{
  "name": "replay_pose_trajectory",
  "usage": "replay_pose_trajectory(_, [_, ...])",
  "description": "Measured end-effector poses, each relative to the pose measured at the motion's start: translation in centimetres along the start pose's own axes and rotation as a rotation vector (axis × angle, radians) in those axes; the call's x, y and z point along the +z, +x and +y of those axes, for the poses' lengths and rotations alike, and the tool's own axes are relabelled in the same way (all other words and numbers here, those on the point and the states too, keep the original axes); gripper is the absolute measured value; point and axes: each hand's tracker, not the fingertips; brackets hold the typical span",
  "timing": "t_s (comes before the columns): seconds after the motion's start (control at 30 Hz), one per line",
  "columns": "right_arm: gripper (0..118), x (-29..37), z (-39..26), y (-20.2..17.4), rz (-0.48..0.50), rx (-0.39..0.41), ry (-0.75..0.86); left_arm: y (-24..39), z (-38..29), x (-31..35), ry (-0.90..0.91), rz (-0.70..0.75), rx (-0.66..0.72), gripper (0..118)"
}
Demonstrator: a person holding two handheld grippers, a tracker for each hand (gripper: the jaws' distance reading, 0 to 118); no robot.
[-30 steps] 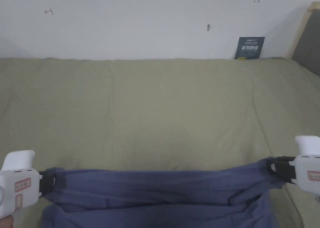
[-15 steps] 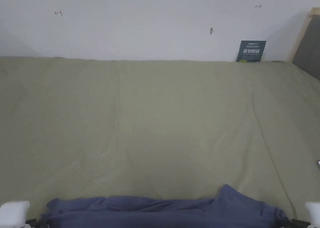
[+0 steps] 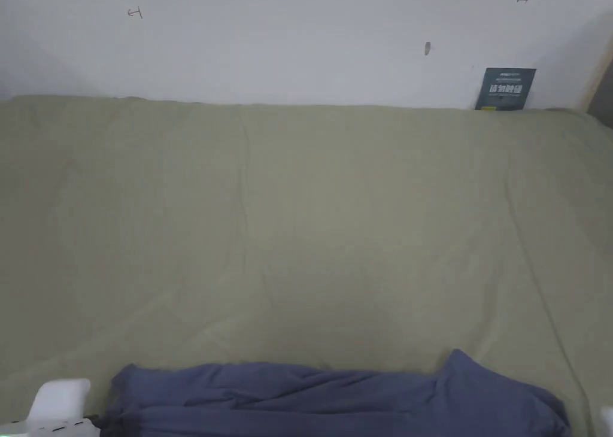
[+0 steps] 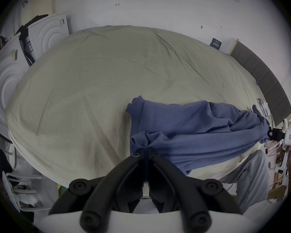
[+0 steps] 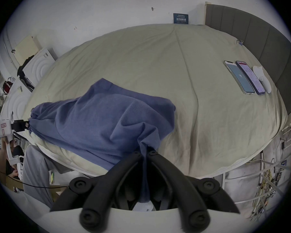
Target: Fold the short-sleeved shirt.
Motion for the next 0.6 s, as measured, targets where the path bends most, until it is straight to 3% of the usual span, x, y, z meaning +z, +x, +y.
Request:
replay_pose_trajectory(0.03, [13, 0.0, 0.0, -0.1, -0.007, -0.001, 0.000, -0.1, 0.0, 0.0, 0.000, -0.003, 0.001, 16])
replay_pose_trajectory(0.07, [29, 0.2, 0.0, 0.0, -0.006, -0.005, 0.002, -0.1, 0.0, 0.2, -0.001, -0.006, 0.003, 45])
replay_pose_trajectory(0.1, [38, 0.5, 0.2, -0.1, -0.022, -0.020, -0.004, -0.2, 0.1, 0.4, -0.008, -0.009, 0.010, 59])
replay_pose_trajectory(0.13, [38, 0.9, 0.2, 0.0, -0.074, -0.044, -0.006, -0.3, 0.1, 0.5, -0.030, 0.008, 0.008, 59])
replay_pose_trajectory(0.17, [69, 1.3, 0.2, 0.3, -0.118, -0.053, 0.002, -0.7, 0.1, 0.5, -0.052, 0.007, 0.010, 101])
replay_pose_trajectory(0.2, [101, 2.0, 0.1, 0.5, -0.104, -0.074, 0.022, -0.9, -0.1, 0.9, -0.054, -0.002, 0.009, 118])
replay_pose_trajectory(0.23, [114, 2.9, 0.0, 0.8, -0.060, -0.125, 0.036, -0.7, -0.5, 1.9, -0.023, -0.001, -0.007, 114])
replay_pose_trajectory(0.3, [116, 4.3, 0.0, 0.8, -0.015, -0.164, 0.056, -1.2, -0.6, 2.7, -0.039, 0.010, -0.007, 115])
replay_pose_trajectory(0.37, [115, 5.6, 0.2, 0.0, -0.047, -0.134, 0.078, -1.3, -0.7, 3.8, -0.012, 0.006, -0.007, 115])
replay_pose_trajectory(0.4, [106, 6.2, 0.3, -0.5, -0.045, -0.109, 0.114, -1.8, 0.0, 4.5, -0.003, 0.008, 0.003, 114])
replay_pose_trajectory(0.43, [87, 6.8, 0.4, -1.2, -0.057, -0.096, 0.148, -2.2, 0.6, 5.3, 0.028, 0.006, 0.041, 111])
replay_pose_trajectory(0.47, [53, 7.2, 0.7, -2.0, -0.063, -0.084, 0.172, -2.4, 0.8, 5.7, 0.047, -0.039, 0.060, 100])
replay_pose_trajectory(0.5, [6, 7.5, 0.8, -2.7, -0.072, -0.072, 0.206, -2.5, 1.1, 6.0, 0.062, -0.076, 0.076, 56])
replay_pose_trajectory(0.53, [1, 7.5, 1.0, -3.3, -0.101, -0.058, 0.235, -2.7, 1.5, 6.2, 0.073, -0.072, 0.099, 5])
replay_pose_trajectory(0.6, [1, 8.0, 1.6, -4.9, -0.083, -0.046, 0.237, -3.6, 2.9, 5.7, 0.089, -0.057, 0.144, 0])
